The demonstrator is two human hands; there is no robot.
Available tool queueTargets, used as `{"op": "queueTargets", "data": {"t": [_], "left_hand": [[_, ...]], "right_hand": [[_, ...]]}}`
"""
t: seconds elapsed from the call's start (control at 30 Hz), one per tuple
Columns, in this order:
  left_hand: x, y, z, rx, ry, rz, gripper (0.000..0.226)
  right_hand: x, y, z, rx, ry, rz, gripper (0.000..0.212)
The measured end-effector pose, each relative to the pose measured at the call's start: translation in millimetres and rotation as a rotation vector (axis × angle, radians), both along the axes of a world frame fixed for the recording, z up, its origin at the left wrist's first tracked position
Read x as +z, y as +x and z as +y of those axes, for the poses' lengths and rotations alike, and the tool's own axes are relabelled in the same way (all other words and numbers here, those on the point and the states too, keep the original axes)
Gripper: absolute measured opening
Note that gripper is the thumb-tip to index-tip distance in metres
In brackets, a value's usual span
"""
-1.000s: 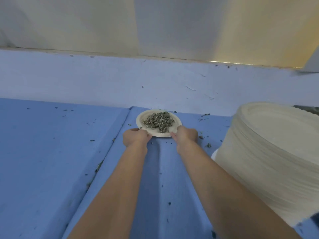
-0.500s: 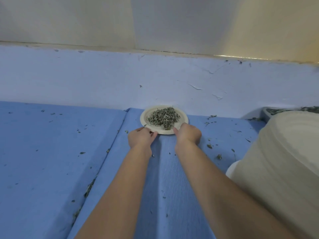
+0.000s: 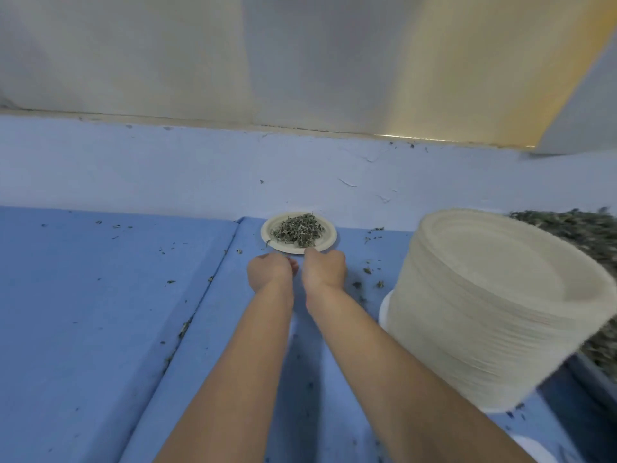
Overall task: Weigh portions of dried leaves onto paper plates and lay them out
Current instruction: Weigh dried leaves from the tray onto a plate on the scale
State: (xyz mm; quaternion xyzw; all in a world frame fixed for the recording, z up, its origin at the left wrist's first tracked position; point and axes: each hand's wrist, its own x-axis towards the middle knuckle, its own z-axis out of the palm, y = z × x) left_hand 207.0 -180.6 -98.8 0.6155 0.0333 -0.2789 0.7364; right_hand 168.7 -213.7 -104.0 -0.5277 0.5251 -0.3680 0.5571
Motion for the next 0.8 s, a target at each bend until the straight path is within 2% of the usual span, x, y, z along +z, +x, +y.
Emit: {"op": "queueTargets", "data": {"t": [0.13,0.3,0.4,0.47,0.53,0.6,0.7,0.8], "left_hand": [[24.3,-35.3,30.5,-0.11,-0.084,-0.085,0.028],[58.0,-92.7,79.5,-0.095,-0.216,-0.22,0.03],[72.8,-130.8,103.1,-0.132,-0.302,-0.234,0.025],[76.3,-153.0,113.8,-0.159,-0.357,-0.24,0.013],[75.3,-169.4,122.7,-0.16,-0.404,-0.257,0.014],[70.3,-180.8,130.3,-0.15,-0.422,-0.26,0.019],[62.6,-193.0,139.8,-0.128,-0.423,-0.245,0.023],[57.5,-199.2,142.4,-0.121,-0.416,-0.241,0.025]], "right_hand": [[28.9,-34.4,42.3,0.203,-0.198,0.085,0.023],[70.2,-102.1,90.0,0.326,-0.531,0.09,0.023],[84.4,-148.9,104.9,0.292,-0.789,0.186,0.022],[88.7,-180.2,104.2,0.211,-0.962,0.272,0.021],[92.0,-209.0,97.9,0.093,-1.122,0.42,0.024],[93.3,-231.3,86.9,0.042,-1.165,0.602,0.029],[88.7,-249.6,71.2,0.138,-1.11,0.858,0.031],[82.7,-253.2,65.9,0.227,-1.096,0.926,0.032]]}}
